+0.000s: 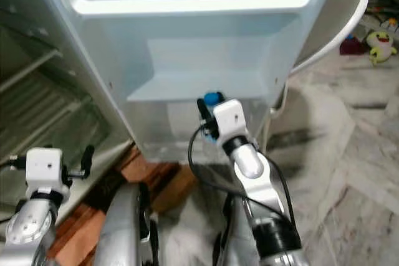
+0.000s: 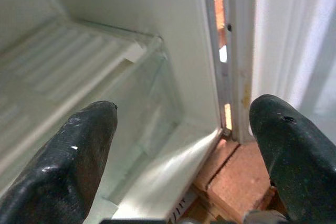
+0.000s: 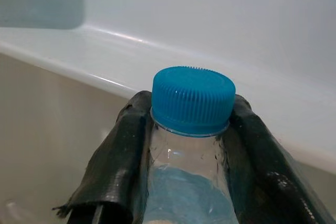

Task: Restocking fridge

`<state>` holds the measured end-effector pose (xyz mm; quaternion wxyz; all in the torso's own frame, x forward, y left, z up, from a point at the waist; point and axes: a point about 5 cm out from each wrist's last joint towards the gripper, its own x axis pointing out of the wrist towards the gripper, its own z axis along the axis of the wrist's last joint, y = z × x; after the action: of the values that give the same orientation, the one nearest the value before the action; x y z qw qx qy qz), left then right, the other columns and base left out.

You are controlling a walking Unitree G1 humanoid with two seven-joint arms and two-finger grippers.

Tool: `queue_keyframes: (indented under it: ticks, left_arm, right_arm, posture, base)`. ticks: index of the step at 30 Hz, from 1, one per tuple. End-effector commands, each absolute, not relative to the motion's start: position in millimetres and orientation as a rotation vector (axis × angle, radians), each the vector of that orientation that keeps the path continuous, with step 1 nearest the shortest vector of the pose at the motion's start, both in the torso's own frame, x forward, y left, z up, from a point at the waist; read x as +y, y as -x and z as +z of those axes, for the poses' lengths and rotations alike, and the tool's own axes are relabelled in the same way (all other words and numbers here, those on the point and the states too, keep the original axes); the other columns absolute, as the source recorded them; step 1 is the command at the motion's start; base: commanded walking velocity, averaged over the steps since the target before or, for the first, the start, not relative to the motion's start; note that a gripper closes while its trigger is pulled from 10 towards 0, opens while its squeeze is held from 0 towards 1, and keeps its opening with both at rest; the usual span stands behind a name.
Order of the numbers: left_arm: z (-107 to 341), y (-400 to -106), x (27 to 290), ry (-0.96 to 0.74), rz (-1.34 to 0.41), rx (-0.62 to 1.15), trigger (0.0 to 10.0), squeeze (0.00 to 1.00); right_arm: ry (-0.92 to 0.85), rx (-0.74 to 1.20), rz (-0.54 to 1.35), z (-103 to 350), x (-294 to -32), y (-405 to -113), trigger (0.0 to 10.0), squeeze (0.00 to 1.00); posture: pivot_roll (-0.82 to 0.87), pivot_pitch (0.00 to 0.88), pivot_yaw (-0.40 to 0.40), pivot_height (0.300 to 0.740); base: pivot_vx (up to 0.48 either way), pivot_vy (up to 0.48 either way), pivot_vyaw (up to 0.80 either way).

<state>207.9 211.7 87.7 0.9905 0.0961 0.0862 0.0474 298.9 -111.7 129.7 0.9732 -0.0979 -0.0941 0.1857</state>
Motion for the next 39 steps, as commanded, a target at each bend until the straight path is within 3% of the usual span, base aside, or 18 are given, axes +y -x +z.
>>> queue_keyframes:
  ticks: [1, 18, 39]
  left_arm:
    - [87.4, -203.9, 211.2, -0.194, 0.089, 0.190, 10.0, 0.00]
    - [94.9, -200.5, 208.1, -0.193, 0.081, 0.192, 10.0, 0.00]
    - [101.4, -199.3, 211.2, -0.227, 0.065, 0.200, 10.0, 0.00]
  right_arm:
    - [0.210, -0.153, 0.298, 125.2, -122.5, -306.4, 10.0, 0.00]
    - [0.462, -0.224, 0.067, 126.3, -153.2, -336.5, 10.0, 0.00]
    - [0.342, 0.024, -0.140, 116.7, -193.6, -368.0, 10.0, 0.00]
  posture:
    - [0.17, 0.215, 0.007, 0.542]
    - [0.19, 0.250, 0.010, 0.542]
    - [0.22, 0.273, 0.037, 0.542]
  base:
    - [0.000, 0.000, 0.00]
    - [0.000, 0.000, 0.00]
    - [0.000, 0.000, 0.00]
